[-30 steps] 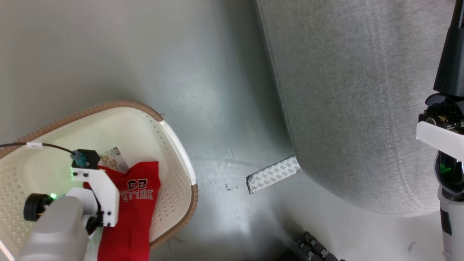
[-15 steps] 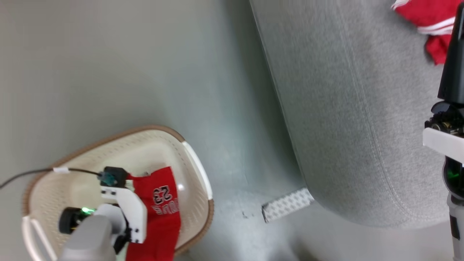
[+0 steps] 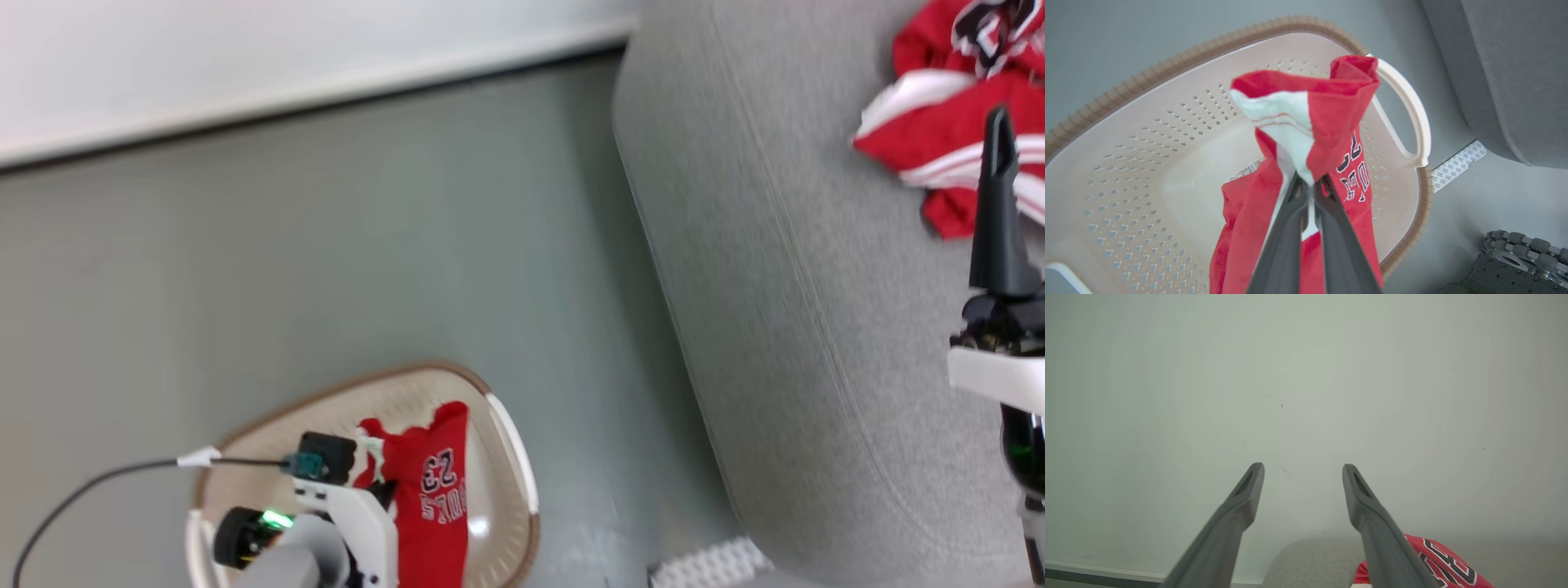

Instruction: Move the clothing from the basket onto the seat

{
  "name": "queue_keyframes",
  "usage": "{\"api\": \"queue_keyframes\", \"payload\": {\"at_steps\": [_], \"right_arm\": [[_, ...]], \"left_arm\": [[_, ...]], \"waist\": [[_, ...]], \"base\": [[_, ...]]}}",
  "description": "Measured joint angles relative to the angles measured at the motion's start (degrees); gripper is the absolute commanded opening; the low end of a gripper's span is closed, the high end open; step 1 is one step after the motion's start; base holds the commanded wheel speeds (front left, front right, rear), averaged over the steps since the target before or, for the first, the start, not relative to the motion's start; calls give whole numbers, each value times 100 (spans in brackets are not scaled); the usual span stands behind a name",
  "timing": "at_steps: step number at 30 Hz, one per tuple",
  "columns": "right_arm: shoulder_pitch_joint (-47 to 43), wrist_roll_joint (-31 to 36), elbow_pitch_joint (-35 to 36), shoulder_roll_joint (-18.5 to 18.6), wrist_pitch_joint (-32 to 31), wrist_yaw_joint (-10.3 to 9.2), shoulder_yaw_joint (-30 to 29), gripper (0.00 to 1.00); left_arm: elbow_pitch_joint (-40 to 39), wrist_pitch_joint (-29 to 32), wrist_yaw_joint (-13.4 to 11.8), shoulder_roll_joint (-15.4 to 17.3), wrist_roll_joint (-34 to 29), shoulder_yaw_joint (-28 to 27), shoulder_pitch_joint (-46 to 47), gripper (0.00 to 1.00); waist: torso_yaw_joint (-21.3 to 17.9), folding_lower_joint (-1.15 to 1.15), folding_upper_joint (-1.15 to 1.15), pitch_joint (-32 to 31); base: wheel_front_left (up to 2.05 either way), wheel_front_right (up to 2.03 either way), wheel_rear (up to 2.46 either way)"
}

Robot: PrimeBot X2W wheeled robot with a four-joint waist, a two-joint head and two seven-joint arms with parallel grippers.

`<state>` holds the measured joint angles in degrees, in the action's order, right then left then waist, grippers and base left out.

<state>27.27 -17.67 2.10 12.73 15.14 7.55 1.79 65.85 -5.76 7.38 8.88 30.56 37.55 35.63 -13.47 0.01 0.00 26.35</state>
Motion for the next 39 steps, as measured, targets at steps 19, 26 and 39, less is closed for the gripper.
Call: {"api": "queue_keyframes", "payload": {"at_steps": [19,26,39], "right_arm": [[-1040,-137,-502,347,1,0,190,100],[-1349,-202,-602,311,1,0,250,100],[-1673,-294,-716,146,1,0,564,100]], "left_arm": [[-1472,-895,0,163,601,508,-627,0],[-2625,-918,-183,376,626,307,-737,0],[-5109,-359,-890,893,675,-53,-658,0]], "waist": [[1084,1,0,-2075],[1462,1,0,-2626],[1676,0,0,-2924]], "base": [[0,0,0],[0,0,0],[0,0,0]]}}
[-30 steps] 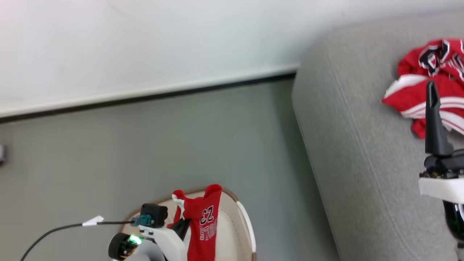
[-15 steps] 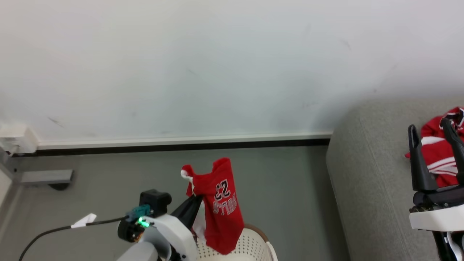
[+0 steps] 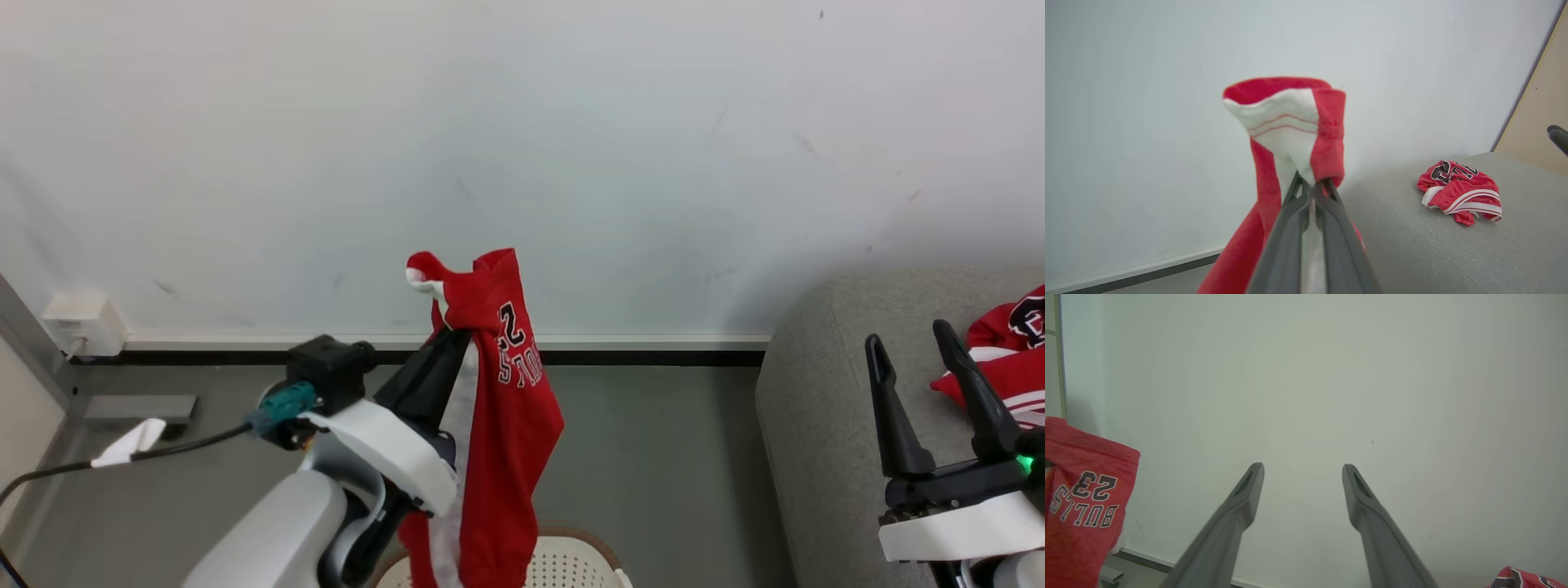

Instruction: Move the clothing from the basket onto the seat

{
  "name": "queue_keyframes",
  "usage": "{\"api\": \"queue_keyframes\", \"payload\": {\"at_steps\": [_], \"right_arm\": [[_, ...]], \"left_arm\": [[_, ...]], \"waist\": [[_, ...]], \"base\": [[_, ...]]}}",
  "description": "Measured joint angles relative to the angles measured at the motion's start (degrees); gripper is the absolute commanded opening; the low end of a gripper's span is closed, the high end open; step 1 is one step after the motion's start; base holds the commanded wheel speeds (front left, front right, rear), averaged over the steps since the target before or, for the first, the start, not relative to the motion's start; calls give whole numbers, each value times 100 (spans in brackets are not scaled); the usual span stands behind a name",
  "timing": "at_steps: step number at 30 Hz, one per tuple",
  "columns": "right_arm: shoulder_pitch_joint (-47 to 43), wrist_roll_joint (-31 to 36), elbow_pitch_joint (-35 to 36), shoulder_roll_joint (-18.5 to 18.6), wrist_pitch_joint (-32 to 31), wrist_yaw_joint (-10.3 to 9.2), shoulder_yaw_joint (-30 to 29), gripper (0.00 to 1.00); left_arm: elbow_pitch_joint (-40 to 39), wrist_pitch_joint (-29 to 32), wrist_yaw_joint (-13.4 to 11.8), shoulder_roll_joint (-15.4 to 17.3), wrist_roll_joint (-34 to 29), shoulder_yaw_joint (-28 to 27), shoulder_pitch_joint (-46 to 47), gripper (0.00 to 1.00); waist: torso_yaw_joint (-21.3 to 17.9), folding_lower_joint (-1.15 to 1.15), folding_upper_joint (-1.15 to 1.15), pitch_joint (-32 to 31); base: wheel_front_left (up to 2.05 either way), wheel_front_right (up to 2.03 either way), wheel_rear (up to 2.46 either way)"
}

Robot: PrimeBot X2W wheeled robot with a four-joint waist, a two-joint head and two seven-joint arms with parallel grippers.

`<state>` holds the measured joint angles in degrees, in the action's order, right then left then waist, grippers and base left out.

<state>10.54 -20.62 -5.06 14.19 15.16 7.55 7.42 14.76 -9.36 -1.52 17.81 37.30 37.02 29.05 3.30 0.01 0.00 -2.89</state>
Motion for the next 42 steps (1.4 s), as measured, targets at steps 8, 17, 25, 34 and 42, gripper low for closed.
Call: {"api": "queue_keyframes", "payload": {"at_steps": [8,17,25,34,42], "right_arm": [[-71,-58,-24,-93,1,0,253,100],[-31,-77,-66,-111,0,0,592,100],[-1,-221,-76,-99,0,0,1154,100],[-19,-486,-522,-202,0,0,2209,100],[448,-953,-1348,-331,1,0,2995,100]], "left_arm": [[-683,230,-258,201,3,-152,57,0],[-771,271,-316,247,11,-162,84,0],[-614,210,-292,244,37,-159,154,0],[-433,229,-169,59,40,42,374,0],[-349,280,-20,-233,-31,298,675,0]], "waist": [[-65,0,0,-25],[-205,-1,0,-21],[-233,0,0,-20],[1,-1,0,-64],[335,-1,0,-135]], "base": [[0,0,0],[0,0,0],[0,0,0],[0,0,0],[0,0,0]]}}
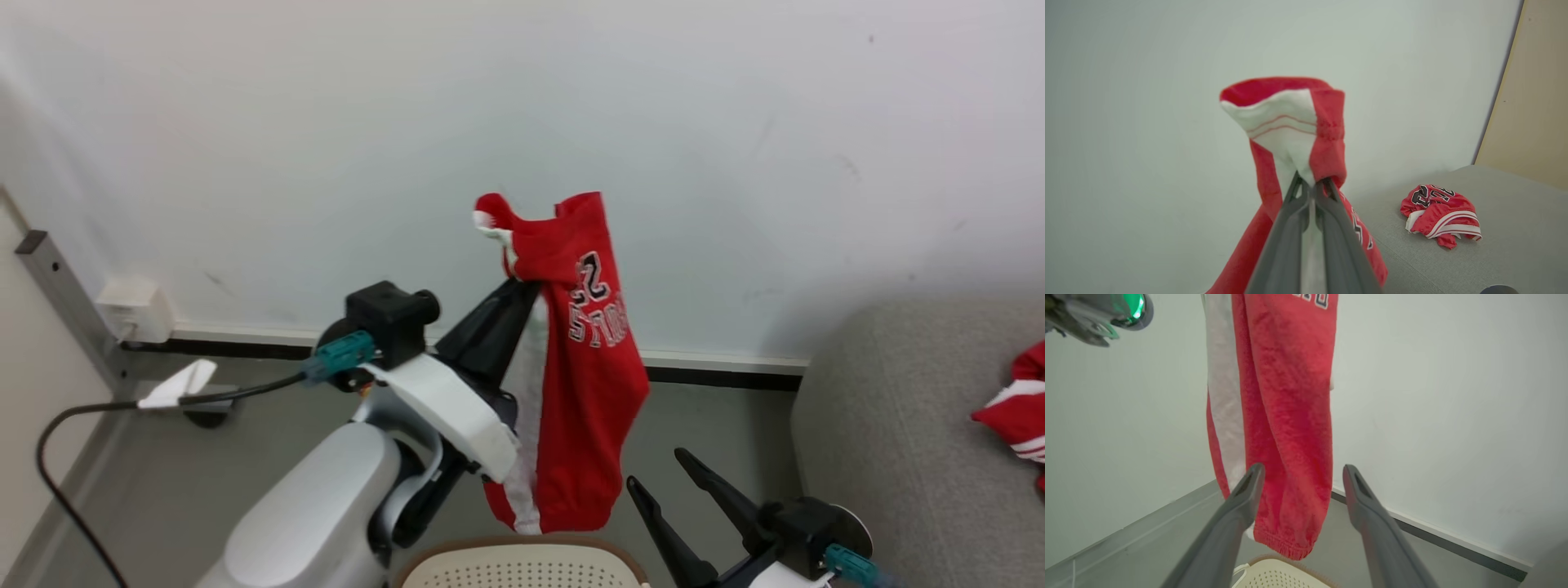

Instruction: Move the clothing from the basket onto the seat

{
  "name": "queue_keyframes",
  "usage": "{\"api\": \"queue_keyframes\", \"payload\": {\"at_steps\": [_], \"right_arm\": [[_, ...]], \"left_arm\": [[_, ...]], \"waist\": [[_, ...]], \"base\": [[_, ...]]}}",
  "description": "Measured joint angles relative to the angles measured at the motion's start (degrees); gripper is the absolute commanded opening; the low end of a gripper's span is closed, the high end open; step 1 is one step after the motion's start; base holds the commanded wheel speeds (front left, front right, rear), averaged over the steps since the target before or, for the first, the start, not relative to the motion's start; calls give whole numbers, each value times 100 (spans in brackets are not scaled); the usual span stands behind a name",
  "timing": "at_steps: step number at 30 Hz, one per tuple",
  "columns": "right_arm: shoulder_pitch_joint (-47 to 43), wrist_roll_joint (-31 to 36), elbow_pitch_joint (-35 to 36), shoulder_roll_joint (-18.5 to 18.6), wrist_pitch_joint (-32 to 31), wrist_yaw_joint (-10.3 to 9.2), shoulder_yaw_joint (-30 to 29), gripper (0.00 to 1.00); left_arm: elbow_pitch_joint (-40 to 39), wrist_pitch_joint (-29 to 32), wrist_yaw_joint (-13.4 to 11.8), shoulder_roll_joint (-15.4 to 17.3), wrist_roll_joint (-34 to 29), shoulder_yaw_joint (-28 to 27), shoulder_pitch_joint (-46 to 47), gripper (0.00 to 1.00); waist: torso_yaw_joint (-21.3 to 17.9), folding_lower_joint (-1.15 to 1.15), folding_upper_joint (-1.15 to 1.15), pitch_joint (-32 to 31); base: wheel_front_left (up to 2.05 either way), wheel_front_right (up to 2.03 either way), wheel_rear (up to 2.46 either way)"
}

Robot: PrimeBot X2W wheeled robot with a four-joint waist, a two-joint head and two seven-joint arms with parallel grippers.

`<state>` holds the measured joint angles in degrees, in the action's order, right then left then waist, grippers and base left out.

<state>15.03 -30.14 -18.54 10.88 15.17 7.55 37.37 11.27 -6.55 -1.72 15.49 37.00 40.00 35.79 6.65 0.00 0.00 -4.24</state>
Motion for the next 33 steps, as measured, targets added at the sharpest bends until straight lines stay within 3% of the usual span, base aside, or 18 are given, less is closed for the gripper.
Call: {"api": "queue_keyframes", "payload": {"at_steps": [11,24,25,27,33], "right_arm": [[770,-531,-1376,-177,-1,0,659,100],[1174,-933,-1597,-249,-1,0,1029,100],[1174,-957,-1586,-247,-1,0,1029,53],[1173,-998,-1527,-235,0,0,1017,0],[1136,-1009,-1257,-225,-2,0,805,0]], "left_arm": [[-120,252,291,-404,33,488,148,0],[-21,352,383,-644,43,758,186,0],[1,341,370,-646,58,747,181,0],[54,314,369,-642,81,731,170,0],[122,260,316,-527,90,653,146,0]], "waist": [[632,0,0,-90],[1335,0,0,-145],[1358,0,0,-153],[1379,0,0,-158],[1277,0,0,-122]], "base": [[0,0,0],[0,0,0],[0,0,0],[0,0,0],[0,0,0]]}}
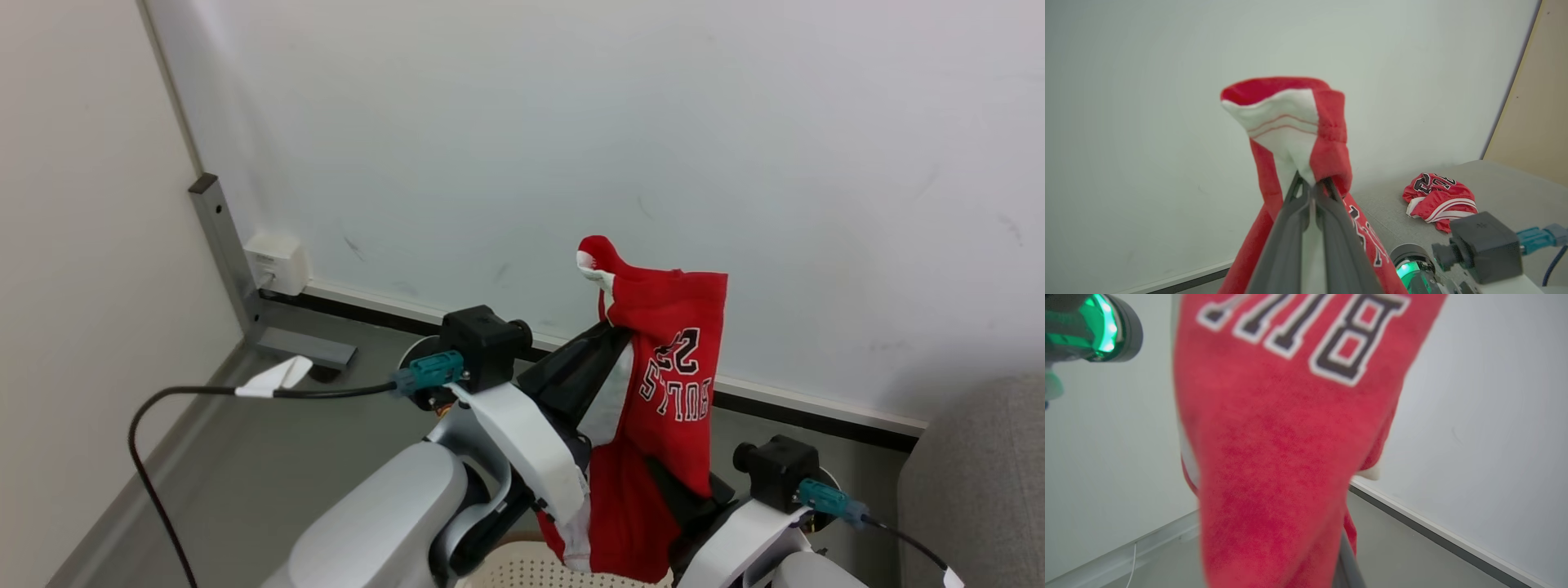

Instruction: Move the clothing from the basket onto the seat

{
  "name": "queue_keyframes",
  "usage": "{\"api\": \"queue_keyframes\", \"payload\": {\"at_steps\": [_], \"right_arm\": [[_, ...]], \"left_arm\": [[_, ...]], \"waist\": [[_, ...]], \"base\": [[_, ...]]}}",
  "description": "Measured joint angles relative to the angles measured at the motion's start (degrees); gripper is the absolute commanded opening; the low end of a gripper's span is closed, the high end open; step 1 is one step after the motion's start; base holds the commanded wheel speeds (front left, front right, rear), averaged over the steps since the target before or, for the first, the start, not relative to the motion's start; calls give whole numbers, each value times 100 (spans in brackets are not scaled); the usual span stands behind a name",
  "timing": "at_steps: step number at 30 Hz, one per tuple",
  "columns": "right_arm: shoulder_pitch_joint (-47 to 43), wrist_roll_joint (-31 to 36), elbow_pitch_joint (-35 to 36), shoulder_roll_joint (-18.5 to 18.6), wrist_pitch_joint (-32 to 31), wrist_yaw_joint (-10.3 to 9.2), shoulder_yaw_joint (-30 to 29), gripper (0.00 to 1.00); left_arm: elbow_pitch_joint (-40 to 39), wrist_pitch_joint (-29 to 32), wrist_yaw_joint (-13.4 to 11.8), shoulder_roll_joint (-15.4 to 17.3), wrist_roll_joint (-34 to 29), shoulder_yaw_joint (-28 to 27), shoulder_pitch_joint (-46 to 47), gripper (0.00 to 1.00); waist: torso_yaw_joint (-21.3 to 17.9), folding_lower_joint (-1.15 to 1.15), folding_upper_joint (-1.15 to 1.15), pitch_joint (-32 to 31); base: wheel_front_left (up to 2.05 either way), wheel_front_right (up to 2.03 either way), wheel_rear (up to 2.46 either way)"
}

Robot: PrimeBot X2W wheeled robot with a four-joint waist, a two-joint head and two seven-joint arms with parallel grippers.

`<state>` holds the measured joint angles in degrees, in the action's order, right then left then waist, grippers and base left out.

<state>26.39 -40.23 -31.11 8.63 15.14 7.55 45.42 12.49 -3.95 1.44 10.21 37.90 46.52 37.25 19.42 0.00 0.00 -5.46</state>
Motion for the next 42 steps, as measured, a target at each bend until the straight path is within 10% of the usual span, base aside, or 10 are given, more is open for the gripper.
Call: {"api": "queue_keyframes", "payload": {"at_steps": [17,18,19,20,42], "right_arm": [[-319,535,826,409,-1,0,-1734,0],[-319,565,873,446,0,0,-1834,0],[-318,606,921,468,0,0,-1942,0],[-318,647,979,486,0,0,-2029,0],[-338,1144,2248,822,0,0,-3260,0]], "left_arm": [[31,-121,-114,136,174,0,-380,0],[36,-123,-105,122,202,12,-414,21],[37,-126,-105,113,219,22,-439,95],[38,-129,-98,109,220,41,-447,100],[-341,-573,-94,524,-162,152,-531,100]], "waist": [[-745,0,0,79],[-801,0,0,78],[-862,0,0,80],[-927,0,0,85],[-3115,0,0,503]], "base": [[0,0,0],[0,0,0],[0,0,0],[0,0,0],[0,0,0]]}}
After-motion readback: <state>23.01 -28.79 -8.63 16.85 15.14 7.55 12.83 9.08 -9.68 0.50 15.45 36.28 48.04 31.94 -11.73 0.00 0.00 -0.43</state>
